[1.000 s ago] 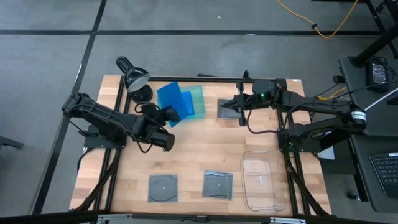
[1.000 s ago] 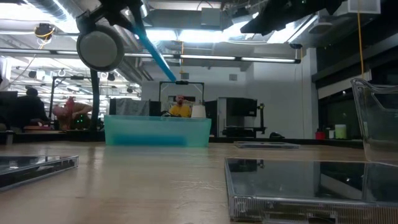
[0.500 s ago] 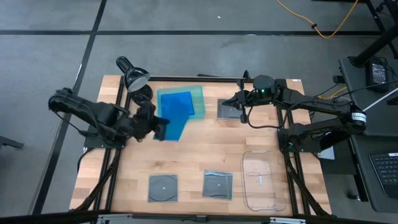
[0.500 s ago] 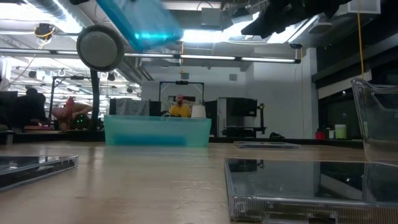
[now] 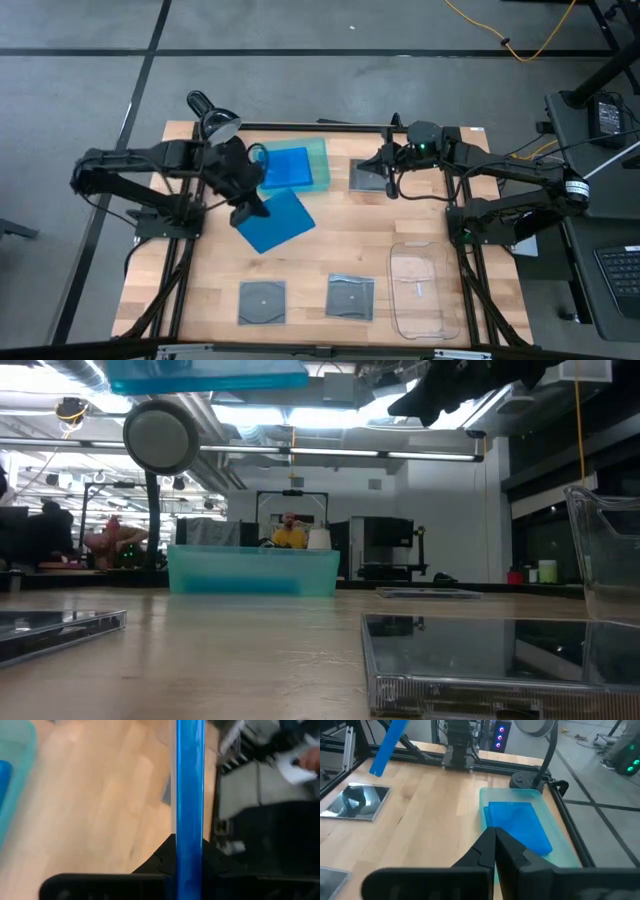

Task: Pick & place jewel cases by type
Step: Put the blue CD case into the green bin

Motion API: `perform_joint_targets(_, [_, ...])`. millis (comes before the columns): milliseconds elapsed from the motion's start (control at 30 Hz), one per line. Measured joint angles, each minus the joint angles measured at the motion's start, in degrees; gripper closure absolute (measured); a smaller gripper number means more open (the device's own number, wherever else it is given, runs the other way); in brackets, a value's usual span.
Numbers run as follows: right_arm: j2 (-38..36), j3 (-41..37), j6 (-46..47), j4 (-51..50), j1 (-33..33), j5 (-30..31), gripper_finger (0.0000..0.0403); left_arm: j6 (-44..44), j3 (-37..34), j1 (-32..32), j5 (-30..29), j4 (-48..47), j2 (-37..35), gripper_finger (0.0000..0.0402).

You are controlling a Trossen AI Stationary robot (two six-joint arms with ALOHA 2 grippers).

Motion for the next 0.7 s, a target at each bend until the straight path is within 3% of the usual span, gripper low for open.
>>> perform_joint_targets(133, [0.00, 0.00, -0.08, -0.53, 0.58, 0.02, 0.0393, 6.52, 0.00, 5.59, 8.47, -4.12, 1.87, 0.0377])
perform_joint_targets(267, [0.00, 0.00, -0.04, -1.43, 0.81, 0.03, 0.0393, 11.57, 0.00, 9.73, 9.03, -7.64, 3.49, 0.0377])
perform_joint_targets(700, [0.00, 0.00, -0.10, -1.85, 0.76, 0.15, 0.0393, 23.71, 0.00, 12.80, -16.13, -10.53, 7.89, 0.0377])
